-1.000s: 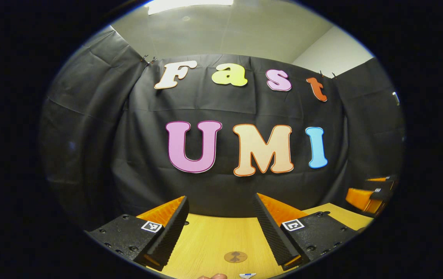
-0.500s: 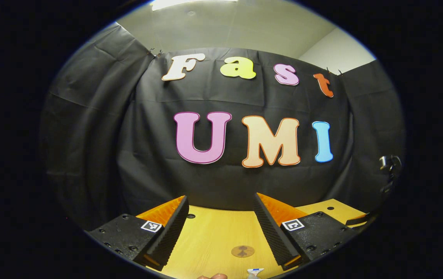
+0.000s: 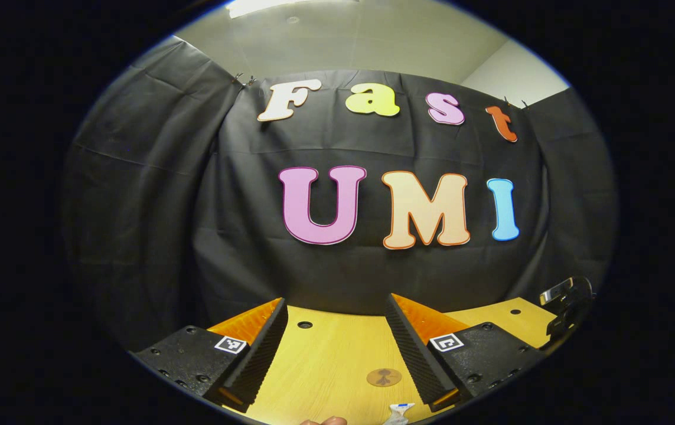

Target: Put the toothbrush and toothpaste on the desktop into the cup, then pick up the cup and place it on the coaster on the desktop.

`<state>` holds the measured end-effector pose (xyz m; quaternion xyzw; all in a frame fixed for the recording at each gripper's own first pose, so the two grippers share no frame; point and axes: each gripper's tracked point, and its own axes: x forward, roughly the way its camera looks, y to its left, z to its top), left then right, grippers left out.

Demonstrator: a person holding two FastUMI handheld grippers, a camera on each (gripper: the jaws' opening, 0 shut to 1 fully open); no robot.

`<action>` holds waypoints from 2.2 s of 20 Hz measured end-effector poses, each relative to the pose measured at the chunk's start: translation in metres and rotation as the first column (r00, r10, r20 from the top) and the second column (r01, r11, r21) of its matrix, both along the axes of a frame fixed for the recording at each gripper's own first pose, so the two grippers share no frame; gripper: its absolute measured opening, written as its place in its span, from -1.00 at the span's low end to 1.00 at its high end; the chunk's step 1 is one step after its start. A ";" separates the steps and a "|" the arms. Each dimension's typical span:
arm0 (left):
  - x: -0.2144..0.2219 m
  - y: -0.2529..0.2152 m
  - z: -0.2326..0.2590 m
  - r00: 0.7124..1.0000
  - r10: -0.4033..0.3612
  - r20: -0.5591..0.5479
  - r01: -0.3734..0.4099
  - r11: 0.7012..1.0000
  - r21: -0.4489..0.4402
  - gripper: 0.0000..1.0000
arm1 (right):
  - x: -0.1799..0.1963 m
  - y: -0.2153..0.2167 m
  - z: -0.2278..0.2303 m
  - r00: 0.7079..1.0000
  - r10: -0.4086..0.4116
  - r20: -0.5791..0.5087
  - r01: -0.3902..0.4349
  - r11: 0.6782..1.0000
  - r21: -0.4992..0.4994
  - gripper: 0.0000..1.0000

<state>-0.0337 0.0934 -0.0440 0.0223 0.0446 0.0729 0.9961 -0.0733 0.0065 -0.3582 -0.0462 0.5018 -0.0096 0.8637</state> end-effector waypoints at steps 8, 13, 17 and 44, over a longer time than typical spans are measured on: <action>-0.006 0.008 -0.014 0.998 0.038 -0.043 -0.037 0.999 0.015 0.96 | -0.018 -0.002 -0.043 0.986 0.031 -0.161 -0.036 0.999 -0.029 1.00; -0.009 0.008 -0.019 0.997 0.050 -0.060 -0.049 0.999 0.017 0.92 | -0.036 0.007 -0.061 0.964 0.068 -0.259 -0.073 0.997 -0.010 0.89; -0.009 0.004 -0.021 0.997 0.038 -0.062 -0.037 0.999 0.018 0.92 | -0.035 0.008 -0.062 0.957 0.062 -0.282 -0.059 0.998 0.020 0.73; -0.046 -0.093 -0.225 0.807 -0.205 -0.554 0.178 0.979 -0.103 0.94 | -0.026 0.002 -0.064 0.956 0.137 -0.260 -0.117 0.989 0.090 -0.92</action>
